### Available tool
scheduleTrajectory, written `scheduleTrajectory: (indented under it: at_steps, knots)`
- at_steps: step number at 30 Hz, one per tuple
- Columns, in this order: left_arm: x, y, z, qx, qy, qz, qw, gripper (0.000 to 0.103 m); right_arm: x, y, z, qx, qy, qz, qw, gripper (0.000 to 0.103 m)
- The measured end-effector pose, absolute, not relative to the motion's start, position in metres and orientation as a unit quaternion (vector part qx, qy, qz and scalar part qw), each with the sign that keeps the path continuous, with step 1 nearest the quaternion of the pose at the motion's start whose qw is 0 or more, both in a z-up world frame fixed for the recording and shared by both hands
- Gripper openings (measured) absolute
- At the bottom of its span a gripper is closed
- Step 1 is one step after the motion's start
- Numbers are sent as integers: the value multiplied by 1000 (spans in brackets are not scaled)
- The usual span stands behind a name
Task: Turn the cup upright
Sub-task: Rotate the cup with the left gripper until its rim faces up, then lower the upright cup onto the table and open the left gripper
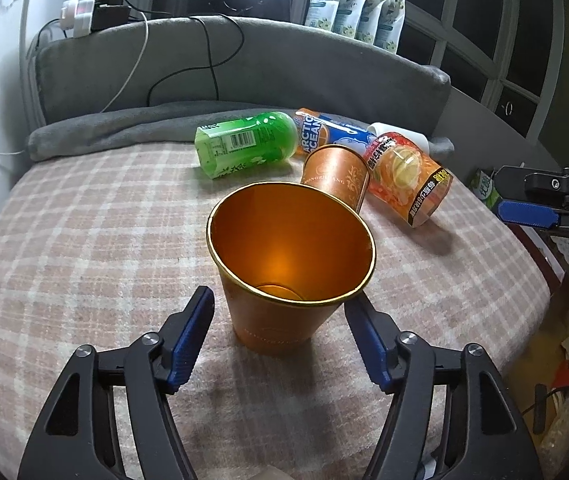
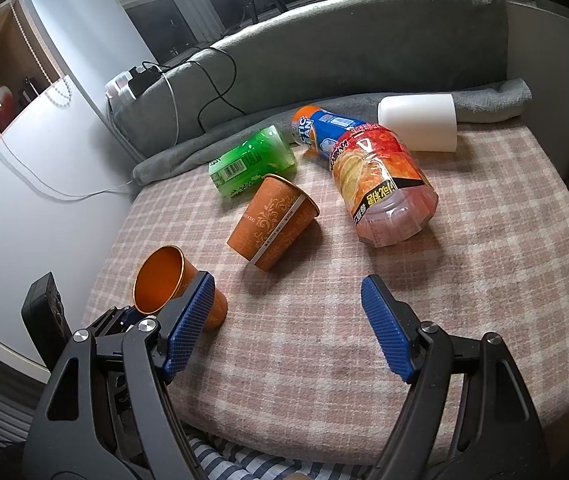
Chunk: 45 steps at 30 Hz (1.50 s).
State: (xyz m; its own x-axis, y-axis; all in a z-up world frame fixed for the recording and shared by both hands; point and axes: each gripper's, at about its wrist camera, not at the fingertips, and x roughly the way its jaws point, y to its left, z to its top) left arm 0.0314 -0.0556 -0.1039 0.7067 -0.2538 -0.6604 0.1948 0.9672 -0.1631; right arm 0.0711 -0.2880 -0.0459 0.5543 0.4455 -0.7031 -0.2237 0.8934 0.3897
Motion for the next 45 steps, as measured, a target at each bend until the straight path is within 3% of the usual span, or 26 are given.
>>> scheduleTrajectory:
  at_steps: [3,12,20,33,45]
  knots:
    - [29,-55,-104,-40,366,-126,921,75,72,-287,-43,125,428,192,874,78]
    - [21,-49,-102,-45,369,-128,919,75,69,-283,-43,109,424,189,879,79]
    - [8,-32,-95,-50,362,-110,924,76,67,-277,-36,39,387,169,906,87]
    - [-15,-12,-60,-57,298,-63,951,76,71,-277,-32,-17,336,131,933,91]
    - [-32,-13,-30,-35,225,-34,973,80,80,-288,-19,-36,270,95,958,102]
